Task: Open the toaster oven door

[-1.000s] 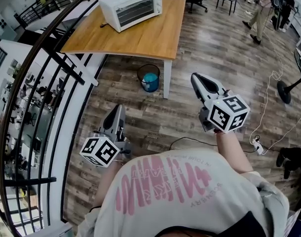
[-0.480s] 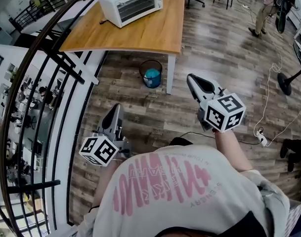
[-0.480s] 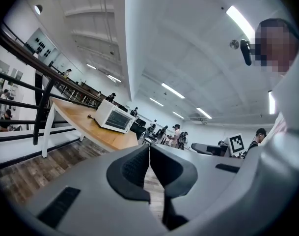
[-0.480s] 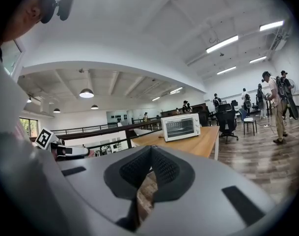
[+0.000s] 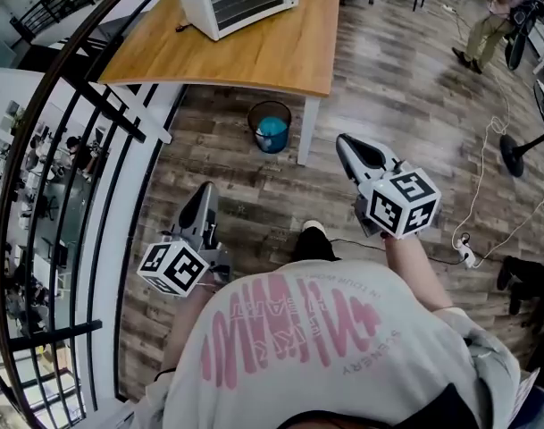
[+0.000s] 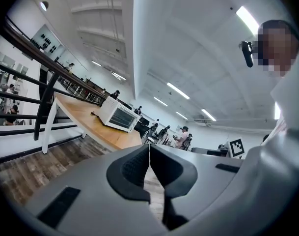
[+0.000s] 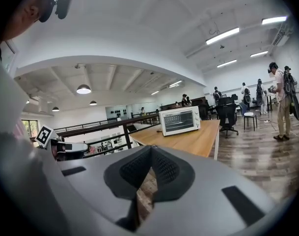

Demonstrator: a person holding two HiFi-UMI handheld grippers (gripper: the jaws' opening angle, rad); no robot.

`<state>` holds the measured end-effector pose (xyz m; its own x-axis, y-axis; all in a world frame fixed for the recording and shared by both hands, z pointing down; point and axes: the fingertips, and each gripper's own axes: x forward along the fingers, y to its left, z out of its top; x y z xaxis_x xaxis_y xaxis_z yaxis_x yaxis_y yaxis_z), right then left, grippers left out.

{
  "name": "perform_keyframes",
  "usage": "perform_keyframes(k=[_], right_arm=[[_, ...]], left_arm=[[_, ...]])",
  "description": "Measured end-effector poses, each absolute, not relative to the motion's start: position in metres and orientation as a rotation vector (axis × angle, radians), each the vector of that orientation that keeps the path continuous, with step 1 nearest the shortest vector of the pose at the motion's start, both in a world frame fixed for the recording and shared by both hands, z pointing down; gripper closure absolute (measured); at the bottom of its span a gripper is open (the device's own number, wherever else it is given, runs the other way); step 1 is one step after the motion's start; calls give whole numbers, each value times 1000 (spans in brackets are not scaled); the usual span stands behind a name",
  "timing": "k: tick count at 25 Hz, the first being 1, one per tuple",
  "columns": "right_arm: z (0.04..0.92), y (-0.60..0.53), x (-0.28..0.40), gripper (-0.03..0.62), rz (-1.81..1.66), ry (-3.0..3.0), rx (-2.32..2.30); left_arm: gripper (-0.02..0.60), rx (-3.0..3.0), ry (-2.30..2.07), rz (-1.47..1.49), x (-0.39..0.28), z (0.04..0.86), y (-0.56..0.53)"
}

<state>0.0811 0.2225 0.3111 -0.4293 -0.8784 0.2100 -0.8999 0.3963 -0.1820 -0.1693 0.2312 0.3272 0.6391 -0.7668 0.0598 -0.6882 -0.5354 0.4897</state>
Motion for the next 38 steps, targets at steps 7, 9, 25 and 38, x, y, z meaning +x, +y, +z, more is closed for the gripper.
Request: perform_keyframes(k=[7, 9, 25, 38], right_arm=[[308, 170, 113, 588, 400, -2570, 1615], [305, 154, 125, 588, 397, -2582, 1608], [299, 46, 188, 588, 417, -2717, 1459], [333, -3, 190, 588, 554, -2719, 1376]], left_arm=[[558, 2395, -1158, -231, -137, 321, 184], [558, 2407, -1174, -232, -123, 316, 171], [558, 2363, -1403, -312, -66, 299, 95], [558, 2256, -1452, -241, -60, 329, 64]])
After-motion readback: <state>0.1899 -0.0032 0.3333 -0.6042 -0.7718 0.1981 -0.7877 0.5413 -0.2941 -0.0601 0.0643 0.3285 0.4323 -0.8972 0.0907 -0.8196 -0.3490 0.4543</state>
